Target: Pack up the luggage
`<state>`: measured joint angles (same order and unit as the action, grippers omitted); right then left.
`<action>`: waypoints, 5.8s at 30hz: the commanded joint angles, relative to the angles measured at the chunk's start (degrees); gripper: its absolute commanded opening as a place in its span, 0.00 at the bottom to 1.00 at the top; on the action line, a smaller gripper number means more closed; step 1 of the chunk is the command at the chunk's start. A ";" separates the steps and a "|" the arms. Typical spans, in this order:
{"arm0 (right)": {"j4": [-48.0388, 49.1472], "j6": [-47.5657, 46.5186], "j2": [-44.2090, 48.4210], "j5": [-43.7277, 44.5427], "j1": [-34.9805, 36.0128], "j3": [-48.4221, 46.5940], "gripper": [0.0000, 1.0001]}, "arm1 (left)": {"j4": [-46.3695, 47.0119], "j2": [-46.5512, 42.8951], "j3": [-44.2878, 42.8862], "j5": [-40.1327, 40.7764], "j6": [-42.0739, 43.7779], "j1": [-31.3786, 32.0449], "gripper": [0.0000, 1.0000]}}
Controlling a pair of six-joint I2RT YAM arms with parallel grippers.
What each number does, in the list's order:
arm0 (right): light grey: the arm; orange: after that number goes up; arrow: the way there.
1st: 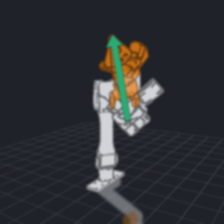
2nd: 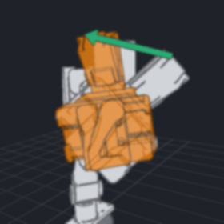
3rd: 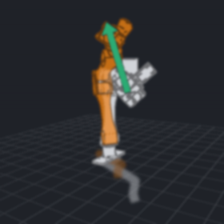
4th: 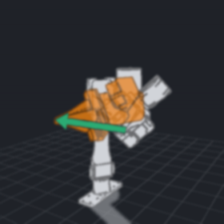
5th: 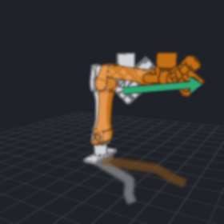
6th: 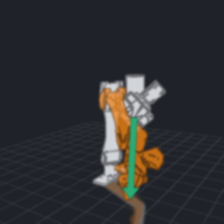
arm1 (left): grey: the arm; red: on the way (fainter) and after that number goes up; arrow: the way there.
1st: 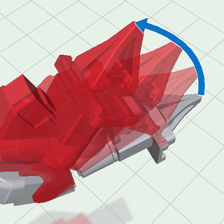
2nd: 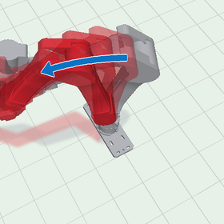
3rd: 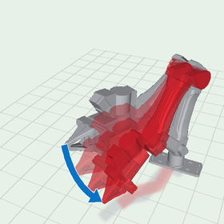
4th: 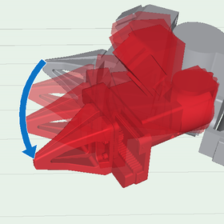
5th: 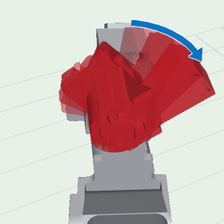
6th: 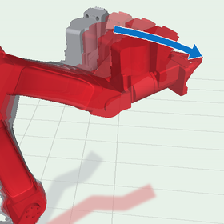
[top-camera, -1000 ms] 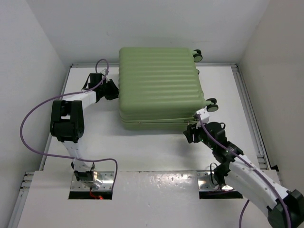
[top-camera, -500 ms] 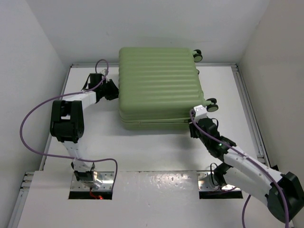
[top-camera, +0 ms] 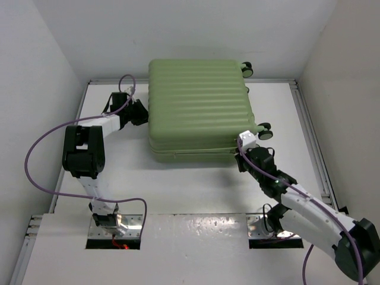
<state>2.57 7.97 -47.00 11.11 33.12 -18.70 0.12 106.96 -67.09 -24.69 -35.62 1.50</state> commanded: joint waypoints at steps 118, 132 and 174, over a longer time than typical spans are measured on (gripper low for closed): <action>44.80 15.94 -62.07 -89.25 -38.22 -30.77 0.66 | -21.48 27.43 -32.93 -12.66 18.39 -21.18 0.00; 53.65 36.36 -73.40 -97.42 -36.73 -42.21 0.61 | -20.95 29.98 -35.04 -12.67 17.33 -20.13 0.00; 90.51 76.15 -83.08 -100.32 -31.37 -40.63 0.10 | -20.42 29.98 -35.04 -11.61 16.81 -20.13 0.00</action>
<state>74.54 81.47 -129.58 -87.18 1.32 -57.52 -15.70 132.16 -103.77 -43.33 -22.72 -16.53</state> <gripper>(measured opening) 0.133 0.251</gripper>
